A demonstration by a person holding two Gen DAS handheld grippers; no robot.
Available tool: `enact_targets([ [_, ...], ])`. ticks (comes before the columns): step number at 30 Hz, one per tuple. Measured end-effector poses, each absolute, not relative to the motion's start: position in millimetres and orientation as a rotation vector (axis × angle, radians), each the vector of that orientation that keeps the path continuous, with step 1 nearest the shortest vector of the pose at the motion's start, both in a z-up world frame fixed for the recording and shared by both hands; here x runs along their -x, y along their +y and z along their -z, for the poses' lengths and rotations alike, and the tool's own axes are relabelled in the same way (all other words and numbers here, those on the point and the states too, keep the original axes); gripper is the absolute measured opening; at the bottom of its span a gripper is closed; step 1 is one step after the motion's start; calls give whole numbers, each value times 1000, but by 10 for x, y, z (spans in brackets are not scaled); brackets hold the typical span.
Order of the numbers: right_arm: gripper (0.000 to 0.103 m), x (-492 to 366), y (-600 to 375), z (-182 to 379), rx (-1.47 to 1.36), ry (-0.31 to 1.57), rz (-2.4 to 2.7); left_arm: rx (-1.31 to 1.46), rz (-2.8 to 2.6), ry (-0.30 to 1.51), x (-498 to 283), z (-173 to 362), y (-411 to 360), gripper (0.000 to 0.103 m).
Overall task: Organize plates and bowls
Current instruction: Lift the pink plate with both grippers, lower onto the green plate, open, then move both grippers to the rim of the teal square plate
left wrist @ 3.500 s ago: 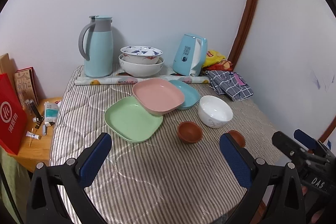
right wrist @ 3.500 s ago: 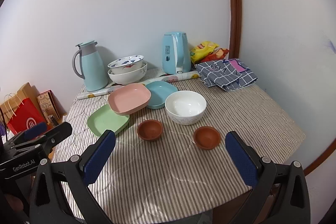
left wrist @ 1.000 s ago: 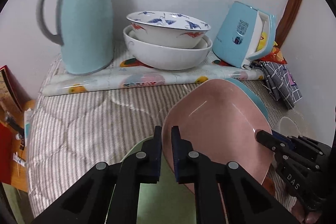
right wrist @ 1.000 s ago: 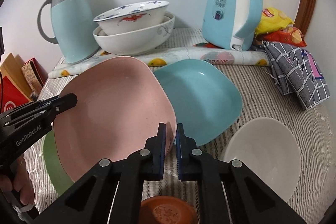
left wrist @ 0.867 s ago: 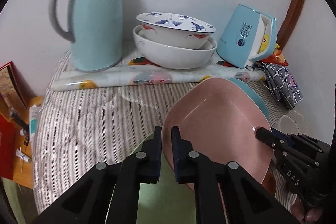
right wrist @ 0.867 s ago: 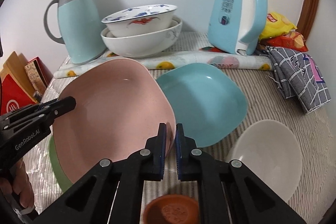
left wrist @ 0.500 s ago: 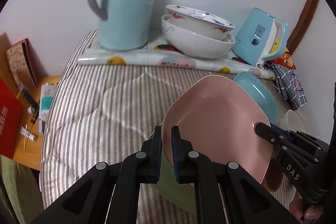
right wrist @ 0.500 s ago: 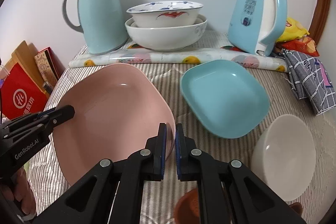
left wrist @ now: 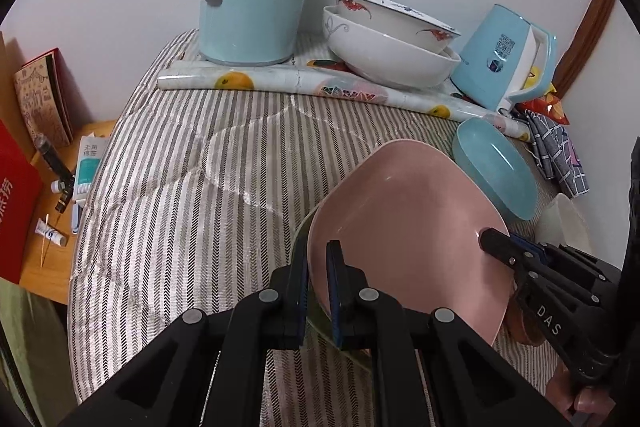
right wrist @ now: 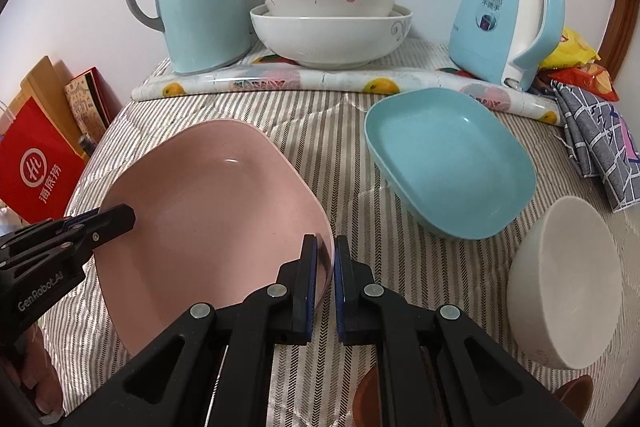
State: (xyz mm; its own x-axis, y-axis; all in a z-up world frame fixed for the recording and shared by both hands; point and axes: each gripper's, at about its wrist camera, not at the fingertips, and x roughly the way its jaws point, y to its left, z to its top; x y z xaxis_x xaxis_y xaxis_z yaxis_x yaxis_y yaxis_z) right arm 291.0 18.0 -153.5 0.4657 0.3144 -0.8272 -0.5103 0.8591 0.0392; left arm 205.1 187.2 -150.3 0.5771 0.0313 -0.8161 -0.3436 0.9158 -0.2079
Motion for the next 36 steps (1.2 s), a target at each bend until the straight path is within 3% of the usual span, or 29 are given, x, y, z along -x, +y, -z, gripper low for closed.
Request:
enact_targets([
  [18, 10, -2903, 245, 1523, 274, 954, -514, 412, -201, 951, -2006, 1487, 1945, 12],
  [22, 24, -2886, 216, 1495, 262, 957, -518, 398, -209, 964, -1979, 1472, 1932, 13],
  [25, 31, -2852, 193, 1451, 255, 941, -516, 398, -206, 968, -1970, 1457, 1916, 19],
  [28, 32, -2815, 157, 1407, 239, 933, -514, 400, -196, 974, -1970, 1438, 1884, 32],
  [33, 35, -2755, 100, 1378, 244, 926, -505, 342, -232, 957, -1923, 1362, 1794, 67],
  [36, 35, -2732, 47, 1353, 232, 925, -501, 303, -237, 940, -1890, 1308, 1777, 67],
])
